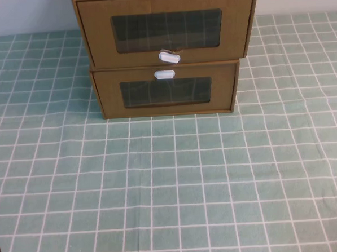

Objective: Open the shoe box
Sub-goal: 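Pull the top drawer of the cardboard box fully open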

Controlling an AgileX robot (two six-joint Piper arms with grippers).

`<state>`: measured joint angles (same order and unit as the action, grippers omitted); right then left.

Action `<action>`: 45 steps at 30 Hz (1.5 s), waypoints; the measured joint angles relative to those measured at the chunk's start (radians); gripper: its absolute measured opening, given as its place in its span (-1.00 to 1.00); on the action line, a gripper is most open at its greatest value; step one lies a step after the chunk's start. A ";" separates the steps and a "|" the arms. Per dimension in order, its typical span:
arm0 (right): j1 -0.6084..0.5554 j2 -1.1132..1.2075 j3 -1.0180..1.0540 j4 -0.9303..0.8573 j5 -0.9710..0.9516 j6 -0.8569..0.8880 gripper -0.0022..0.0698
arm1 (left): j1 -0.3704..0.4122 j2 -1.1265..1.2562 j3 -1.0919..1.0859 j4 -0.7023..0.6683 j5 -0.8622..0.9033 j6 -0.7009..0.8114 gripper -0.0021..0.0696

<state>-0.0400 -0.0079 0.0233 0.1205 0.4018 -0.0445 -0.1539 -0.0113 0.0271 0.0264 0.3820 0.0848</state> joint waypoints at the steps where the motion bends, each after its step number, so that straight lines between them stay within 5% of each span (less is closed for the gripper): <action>1: 0.000 0.000 0.000 0.000 0.000 0.000 -0.98 | 0.000 0.000 0.000 0.000 0.000 0.000 -0.96; 29: 0.000 0.000 0.000 0.000 -0.004 0.000 -0.98 | 0.000 0.000 0.000 -0.004 -0.002 -0.005 -0.96; 39: 0.000 0.000 0.000 0.000 -0.136 0.000 -0.98 | 0.000 0.000 0.000 -0.004 -0.032 -0.007 -0.96; 45: 0.000 0.000 0.000 0.002 -0.355 0.000 -0.98 | 0.000 0.000 0.001 -0.004 -0.257 -0.007 -0.96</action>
<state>-0.0400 -0.0079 0.0233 0.1227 0.0468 -0.0445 -0.1539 -0.0113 0.0279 0.0226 0.1254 0.0773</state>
